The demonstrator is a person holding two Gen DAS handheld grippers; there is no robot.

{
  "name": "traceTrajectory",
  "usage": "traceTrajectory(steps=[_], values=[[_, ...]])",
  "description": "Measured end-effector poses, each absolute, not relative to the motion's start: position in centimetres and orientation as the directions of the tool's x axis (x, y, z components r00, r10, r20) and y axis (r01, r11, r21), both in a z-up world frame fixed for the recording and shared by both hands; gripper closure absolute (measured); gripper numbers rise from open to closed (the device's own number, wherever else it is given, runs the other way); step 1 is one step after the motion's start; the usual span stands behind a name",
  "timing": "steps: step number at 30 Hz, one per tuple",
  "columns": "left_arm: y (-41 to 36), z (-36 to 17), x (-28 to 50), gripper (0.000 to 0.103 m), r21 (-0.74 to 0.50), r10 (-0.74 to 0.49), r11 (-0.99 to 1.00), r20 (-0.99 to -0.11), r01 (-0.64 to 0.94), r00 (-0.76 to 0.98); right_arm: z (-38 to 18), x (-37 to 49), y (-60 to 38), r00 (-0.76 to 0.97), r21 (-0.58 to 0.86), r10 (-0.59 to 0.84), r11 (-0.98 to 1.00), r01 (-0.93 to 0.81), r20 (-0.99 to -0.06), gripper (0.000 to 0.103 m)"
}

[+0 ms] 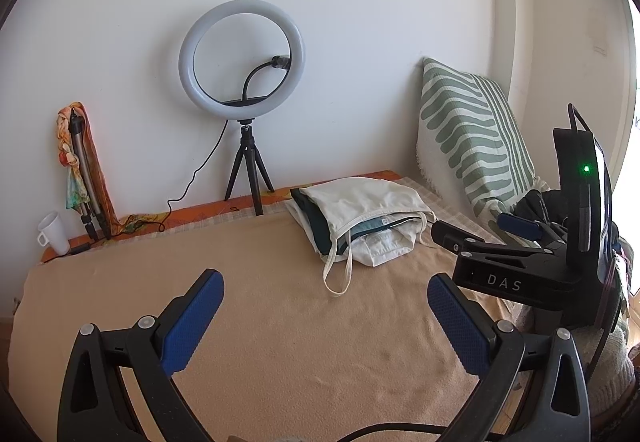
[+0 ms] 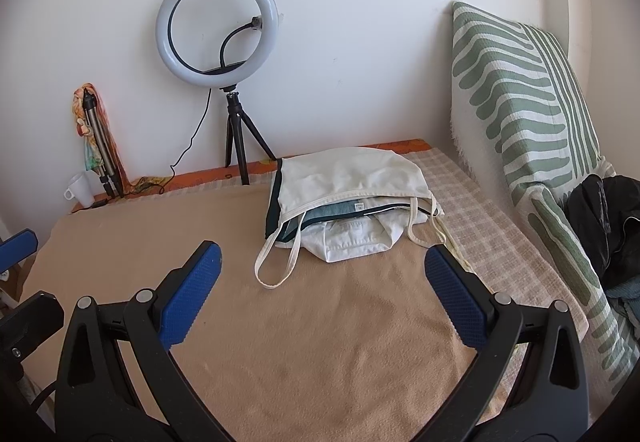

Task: Fold small clothes

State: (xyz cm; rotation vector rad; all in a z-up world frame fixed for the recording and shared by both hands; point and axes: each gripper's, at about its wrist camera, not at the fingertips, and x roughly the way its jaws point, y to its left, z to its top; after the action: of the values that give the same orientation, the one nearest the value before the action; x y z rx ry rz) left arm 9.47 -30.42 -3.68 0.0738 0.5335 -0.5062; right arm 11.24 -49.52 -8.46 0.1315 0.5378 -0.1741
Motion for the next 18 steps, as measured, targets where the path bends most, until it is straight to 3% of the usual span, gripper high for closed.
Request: traceTrajectory(steps=[18], values=[[-31.1, -5.3, 10.3, 0.000, -0.050, -0.420, 0.881, -0.539, 0.470, 0.730, -9.5, 11.9, -50.1, 0.835, 0.078, -0.120, 0.978, 0.191, -0.537, 0.000]])
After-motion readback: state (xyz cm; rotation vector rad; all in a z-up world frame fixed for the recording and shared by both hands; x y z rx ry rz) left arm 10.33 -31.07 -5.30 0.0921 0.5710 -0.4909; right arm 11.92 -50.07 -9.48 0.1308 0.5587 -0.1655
